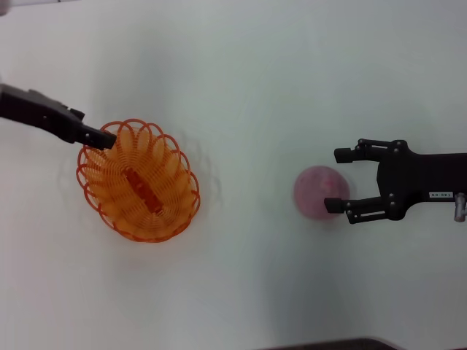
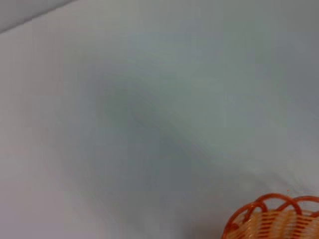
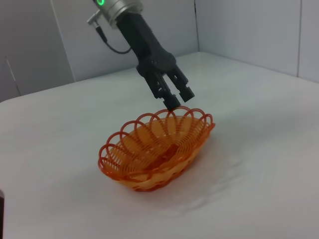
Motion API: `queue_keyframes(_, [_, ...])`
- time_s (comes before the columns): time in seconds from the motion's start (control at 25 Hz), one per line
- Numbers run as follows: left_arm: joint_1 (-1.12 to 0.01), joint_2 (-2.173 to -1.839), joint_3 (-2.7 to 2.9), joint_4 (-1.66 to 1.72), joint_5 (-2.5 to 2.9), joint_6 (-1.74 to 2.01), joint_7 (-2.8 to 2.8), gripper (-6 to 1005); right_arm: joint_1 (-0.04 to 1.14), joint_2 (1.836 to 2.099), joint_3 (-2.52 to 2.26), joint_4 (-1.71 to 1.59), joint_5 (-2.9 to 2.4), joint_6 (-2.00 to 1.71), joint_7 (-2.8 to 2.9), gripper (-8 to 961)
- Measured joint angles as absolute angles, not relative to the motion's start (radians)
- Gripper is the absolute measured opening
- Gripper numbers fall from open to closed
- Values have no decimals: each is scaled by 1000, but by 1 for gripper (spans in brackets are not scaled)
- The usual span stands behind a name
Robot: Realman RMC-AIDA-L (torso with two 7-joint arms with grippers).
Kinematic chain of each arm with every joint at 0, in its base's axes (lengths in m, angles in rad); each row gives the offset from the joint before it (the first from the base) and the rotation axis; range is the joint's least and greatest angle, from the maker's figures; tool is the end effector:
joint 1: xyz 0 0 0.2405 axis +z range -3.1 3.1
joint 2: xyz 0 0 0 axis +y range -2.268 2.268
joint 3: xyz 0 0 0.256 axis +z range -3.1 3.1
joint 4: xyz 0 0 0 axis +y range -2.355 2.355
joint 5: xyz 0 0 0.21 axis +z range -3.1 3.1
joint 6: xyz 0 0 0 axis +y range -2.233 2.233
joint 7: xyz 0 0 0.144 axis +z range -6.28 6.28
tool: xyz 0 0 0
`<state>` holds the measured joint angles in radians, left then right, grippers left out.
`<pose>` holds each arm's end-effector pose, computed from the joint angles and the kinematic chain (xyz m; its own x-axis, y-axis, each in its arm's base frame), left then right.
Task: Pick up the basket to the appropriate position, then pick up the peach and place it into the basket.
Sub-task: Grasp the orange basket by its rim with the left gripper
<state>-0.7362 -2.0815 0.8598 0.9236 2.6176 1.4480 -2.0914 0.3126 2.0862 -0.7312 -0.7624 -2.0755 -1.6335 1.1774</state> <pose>-0.2379 0.3880 0.0137 0.7594 0.6493 -0.0407 0.6000 -0.7232 -0.3421 0.3166 0.2629 0.0033 0.8814 -0.2788 -0.3812 -0.3716 -0.9076 -0.1954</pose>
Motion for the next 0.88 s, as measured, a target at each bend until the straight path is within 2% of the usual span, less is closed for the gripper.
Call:
queue_keyframes(0.4, [-834,-2092,981,857,2682,1427,-2108,669,316,2086,-732,-762,-2075,-1634,1178,926])
queue_keyframes(0.88, [-844,-2114,1011,794,2746,1331,-2116,650,325,2086,-733,-760,-2075,-1634,1178,926])
